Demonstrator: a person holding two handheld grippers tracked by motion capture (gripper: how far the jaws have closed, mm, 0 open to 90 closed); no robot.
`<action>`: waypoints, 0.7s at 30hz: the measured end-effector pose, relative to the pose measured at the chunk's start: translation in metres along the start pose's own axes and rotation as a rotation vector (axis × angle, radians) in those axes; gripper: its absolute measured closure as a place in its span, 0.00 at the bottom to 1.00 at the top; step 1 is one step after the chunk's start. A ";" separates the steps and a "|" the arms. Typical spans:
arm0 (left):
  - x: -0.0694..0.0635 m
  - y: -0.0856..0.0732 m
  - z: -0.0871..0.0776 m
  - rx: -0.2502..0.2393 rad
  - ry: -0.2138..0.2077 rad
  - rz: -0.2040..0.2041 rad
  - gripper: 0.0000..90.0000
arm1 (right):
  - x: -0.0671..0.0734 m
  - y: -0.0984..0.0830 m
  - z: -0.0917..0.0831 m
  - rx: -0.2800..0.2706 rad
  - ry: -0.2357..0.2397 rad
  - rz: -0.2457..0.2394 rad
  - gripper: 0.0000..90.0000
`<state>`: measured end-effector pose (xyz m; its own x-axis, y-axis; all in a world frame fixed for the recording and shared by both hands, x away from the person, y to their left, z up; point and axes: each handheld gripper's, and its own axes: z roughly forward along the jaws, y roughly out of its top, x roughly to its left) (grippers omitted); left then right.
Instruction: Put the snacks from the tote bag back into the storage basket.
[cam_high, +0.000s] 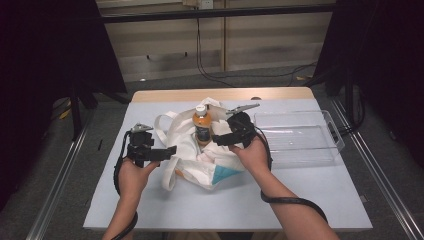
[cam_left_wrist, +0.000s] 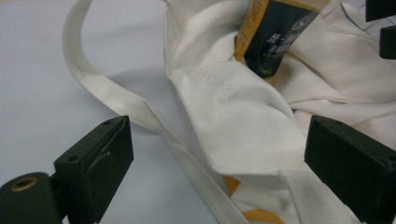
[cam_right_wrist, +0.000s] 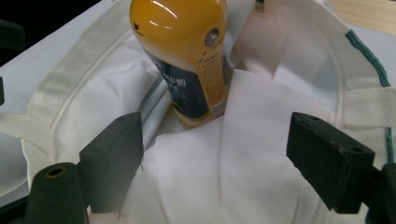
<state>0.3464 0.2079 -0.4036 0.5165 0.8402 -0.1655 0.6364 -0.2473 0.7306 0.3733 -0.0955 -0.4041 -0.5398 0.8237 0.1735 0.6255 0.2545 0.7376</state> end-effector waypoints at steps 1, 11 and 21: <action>-0.001 0.000 0.000 -0.002 -0.001 -0.002 0.09 | 0.000 0.001 0.001 -0.001 -0.001 0.001 0.20; 0.001 0.001 -0.002 -0.005 -0.013 0.003 0.08 | 0.000 0.009 0.005 -0.001 -0.003 -0.011 0.19; 0.001 0.002 -0.003 -0.007 -0.027 -0.005 0.09 | 0.002 0.019 0.008 -0.008 -0.006 -0.037 0.19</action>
<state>0.3465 0.2094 -0.4005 0.5287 0.8281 -0.1864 0.6347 -0.2399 0.7345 0.3880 -0.0850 -0.3949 -0.5588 0.8170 0.1423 0.6007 0.2805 0.7487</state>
